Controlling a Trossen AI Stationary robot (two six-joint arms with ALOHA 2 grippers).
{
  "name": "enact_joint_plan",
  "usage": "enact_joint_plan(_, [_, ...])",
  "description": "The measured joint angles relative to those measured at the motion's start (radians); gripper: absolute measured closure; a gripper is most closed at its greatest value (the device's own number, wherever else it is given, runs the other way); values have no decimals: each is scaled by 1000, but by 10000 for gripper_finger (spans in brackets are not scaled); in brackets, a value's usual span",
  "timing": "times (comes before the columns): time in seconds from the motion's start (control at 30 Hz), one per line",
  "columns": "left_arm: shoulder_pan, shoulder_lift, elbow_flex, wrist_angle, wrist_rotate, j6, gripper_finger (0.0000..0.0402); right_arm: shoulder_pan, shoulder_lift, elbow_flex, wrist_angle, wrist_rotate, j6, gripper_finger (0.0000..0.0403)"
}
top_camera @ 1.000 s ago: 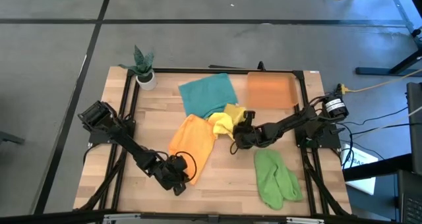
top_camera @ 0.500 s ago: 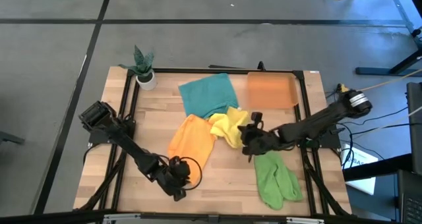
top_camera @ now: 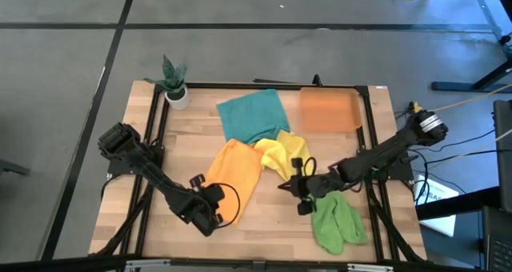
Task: Roll microfiber towels into tight, uniform cylinder then place into a basket
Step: Roll the orange microfiber towel
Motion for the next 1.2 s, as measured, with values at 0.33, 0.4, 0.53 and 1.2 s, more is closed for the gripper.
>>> enact_joint_plan(0.33, [-6, -1, -132, 99, 127, -141, 333, -21, 76, 0, 27, -65, 5, 399])
enact_joint_plan(0.4, [-13, -3, -135, 138, 150, -162, 333, -21, 70, 0, 28, -65, 5, 399])
enact_joint_plan(0.53, [-39, -4, -133, 225, 193, -223, 333, -21, 67, 0, 25, -65, 4, 399])
enact_joint_plan(1.2, [-84, 1, -82, 505, 177, -122, 333, -21, 67, 0, 14, -64, -6, 399])
